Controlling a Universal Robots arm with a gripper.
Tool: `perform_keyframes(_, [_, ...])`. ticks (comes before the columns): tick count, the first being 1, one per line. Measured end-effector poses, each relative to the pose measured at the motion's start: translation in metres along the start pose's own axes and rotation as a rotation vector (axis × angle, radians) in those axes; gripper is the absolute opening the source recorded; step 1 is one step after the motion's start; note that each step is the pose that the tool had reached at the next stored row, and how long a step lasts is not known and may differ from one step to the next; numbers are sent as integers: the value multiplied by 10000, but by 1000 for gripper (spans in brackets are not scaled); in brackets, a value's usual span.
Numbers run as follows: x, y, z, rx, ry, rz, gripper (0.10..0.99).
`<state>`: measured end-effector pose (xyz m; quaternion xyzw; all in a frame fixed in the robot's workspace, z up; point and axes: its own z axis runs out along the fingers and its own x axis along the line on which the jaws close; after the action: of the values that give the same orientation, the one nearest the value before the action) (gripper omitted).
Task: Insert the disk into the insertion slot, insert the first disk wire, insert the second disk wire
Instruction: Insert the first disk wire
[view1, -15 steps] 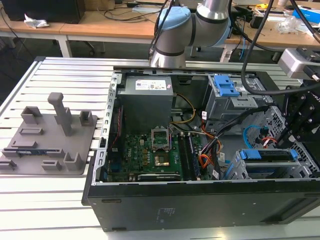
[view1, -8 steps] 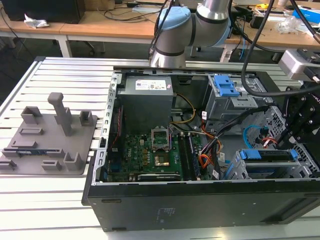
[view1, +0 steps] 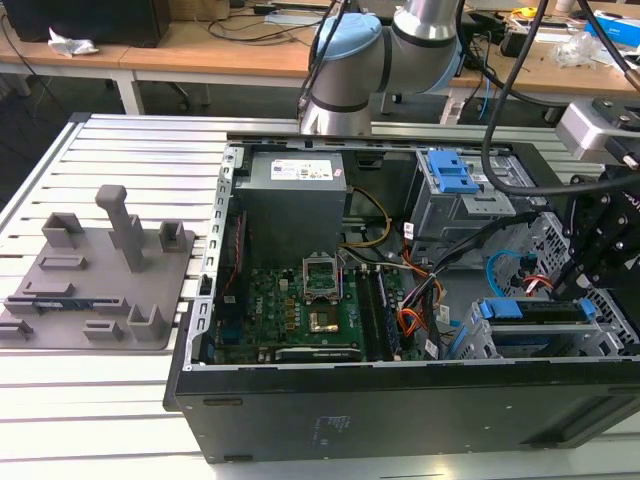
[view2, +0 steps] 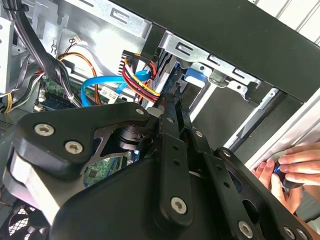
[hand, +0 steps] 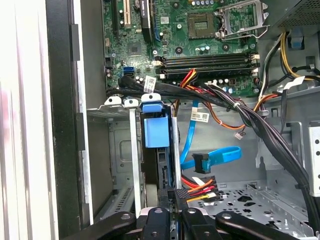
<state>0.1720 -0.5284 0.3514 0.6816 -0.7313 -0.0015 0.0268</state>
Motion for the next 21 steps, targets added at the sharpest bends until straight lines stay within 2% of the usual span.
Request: perform_keyframes(21, [3,-4,82,0,2,0,161])
